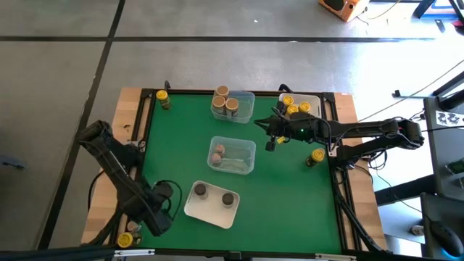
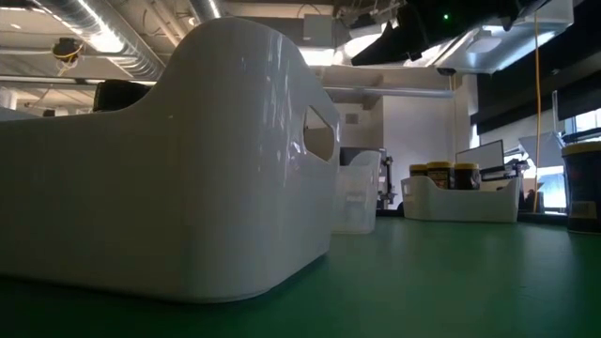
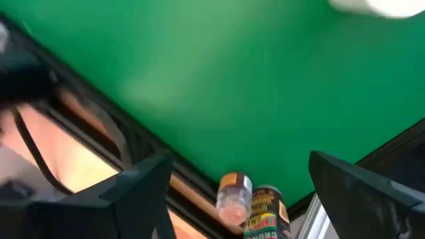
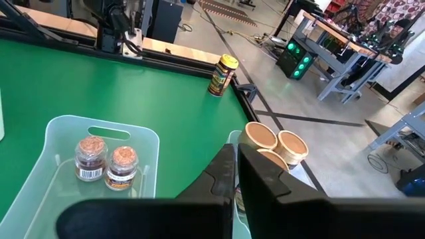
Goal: Sort spices by type
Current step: Put the light brown seasoning bottle into the bottom transparent bin
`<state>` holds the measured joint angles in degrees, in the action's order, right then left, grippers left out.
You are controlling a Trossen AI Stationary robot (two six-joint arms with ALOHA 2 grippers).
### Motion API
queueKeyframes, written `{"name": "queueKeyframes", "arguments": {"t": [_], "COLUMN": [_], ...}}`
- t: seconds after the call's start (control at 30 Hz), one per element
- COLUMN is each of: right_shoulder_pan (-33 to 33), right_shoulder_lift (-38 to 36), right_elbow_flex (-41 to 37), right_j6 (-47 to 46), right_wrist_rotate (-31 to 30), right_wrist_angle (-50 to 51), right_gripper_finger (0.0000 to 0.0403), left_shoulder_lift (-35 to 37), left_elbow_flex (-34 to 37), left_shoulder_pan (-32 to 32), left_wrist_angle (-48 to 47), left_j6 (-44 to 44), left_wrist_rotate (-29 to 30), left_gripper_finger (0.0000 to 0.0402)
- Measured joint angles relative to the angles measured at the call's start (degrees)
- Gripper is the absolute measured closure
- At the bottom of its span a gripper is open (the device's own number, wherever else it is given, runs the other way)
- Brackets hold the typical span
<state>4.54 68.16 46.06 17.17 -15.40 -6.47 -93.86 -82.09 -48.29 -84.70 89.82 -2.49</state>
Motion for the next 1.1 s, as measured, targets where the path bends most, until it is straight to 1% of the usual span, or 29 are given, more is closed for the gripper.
{"name": "queueKeyframes", "arguments": {"t": [0.1, 0.17, 0.37, 0.43, 0.6, 0.73, 0.8, 0.97, 1.1], "right_shoulder_pan": [0.0, 0.0, 0.0, 0.0, 0.0, 0.0, 0.0, 0.0, 0.0], "right_shoulder_lift": [0.0, 0.0, 0.0, 0.0, 0.0, 0.0, 0.0, 0.0, 0.0], "right_elbow_flex": [0.0, 0.0, 0.0, 0.0, 0.0, 0.0, 0.0, 0.0, 0.0], "right_j6": [0.0, 0.0, 0.02, 0.0, 0.02, 0.02, 0.02, 0.02, 0.02], "right_wrist_rotate": [0.0, 0.0, 0.0, 0.0, 0.0, 0.0, 0.0, 0.0, 0.0], "right_wrist_angle": [0.02, -0.01, 0.02, 0.02, 0.09, 0.1, 0.12, 0.21, 0.22], "right_gripper_finger": [0.0382, 0.0382, 0.0382, 0.0382, 0.0382, 0.0382, 0.0382, 0.0382, 0.0382], "left_shoulder_lift": [0.0, 0.0, 0.0, 0.0, 0.0, -0.02, -0.02, -0.02, -0.04], "left_elbow_flex": [3.53, 5.86, 11.65, 13.25, 16.28, 18.05, 19.01, 20.91, 22.3], "left_shoulder_pan": [-0.92, -1.49, -2.55, -3.04, -4.53, -5.04, -5.32, -6.98, -7.65], "left_wrist_angle": [3.58, 7.28, 16.03, 18.3, 21.17, 23.81, 25.2, 25.76, 26.71], "left_j6": [3.64, 4.81, 8.96, 10.39, 10.87, 10.99, 10.99, 10.82, 10.47], "left_wrist_rotate": [-5.8, -10.93, -22.35, -24.79, -26.73, -27.6, -28.98, -31.21, -31.55], "left_gripper_finger": [0.006, 0.0075, 0.0157, 0.0187, 0.0258, 0.0303, 0.0322, 0.0358, 0.0374]}}
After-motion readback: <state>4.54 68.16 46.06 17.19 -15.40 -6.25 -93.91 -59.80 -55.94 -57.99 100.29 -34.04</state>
